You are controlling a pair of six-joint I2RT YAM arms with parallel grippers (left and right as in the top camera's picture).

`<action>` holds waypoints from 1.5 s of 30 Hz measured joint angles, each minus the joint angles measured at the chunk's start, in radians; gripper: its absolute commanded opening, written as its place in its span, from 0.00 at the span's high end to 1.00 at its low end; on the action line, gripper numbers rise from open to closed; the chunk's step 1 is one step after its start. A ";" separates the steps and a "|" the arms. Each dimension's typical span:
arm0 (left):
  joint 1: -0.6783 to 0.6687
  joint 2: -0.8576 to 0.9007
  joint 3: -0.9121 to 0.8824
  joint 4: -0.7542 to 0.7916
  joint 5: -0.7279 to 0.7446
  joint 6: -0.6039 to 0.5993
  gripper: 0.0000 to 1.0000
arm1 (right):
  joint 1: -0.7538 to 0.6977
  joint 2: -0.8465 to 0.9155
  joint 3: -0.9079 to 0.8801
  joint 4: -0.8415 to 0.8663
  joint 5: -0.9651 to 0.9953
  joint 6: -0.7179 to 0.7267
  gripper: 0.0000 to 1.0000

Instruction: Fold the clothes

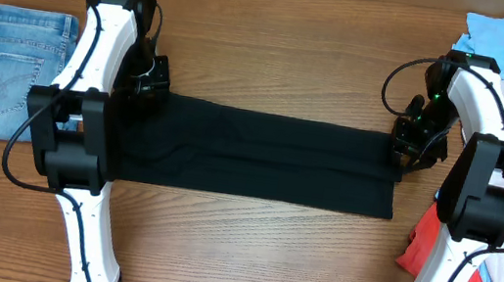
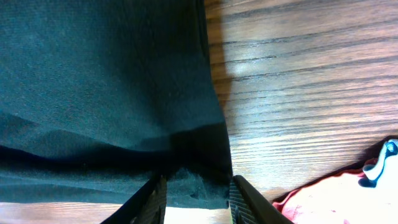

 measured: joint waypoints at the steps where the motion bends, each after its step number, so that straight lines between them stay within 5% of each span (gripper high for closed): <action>1: -0.001 0.005 0.000 -0.003 0.002 0.000 0.57 | 0.000 0.000 0.000 0.000 0.000 0.000 0.63; 32: -0.039 0.045 -0.001 0.009 -0.121 -0.008 0.59 | 0.000 0.000 0.000 -0.007 0.000 0.000 0.63; 45: -0.039 0.045 -0.071 0.037 -0.121 -0.012 0.84 | 0.000 0.000 0.000 -0.008 0.000 0.000 0.63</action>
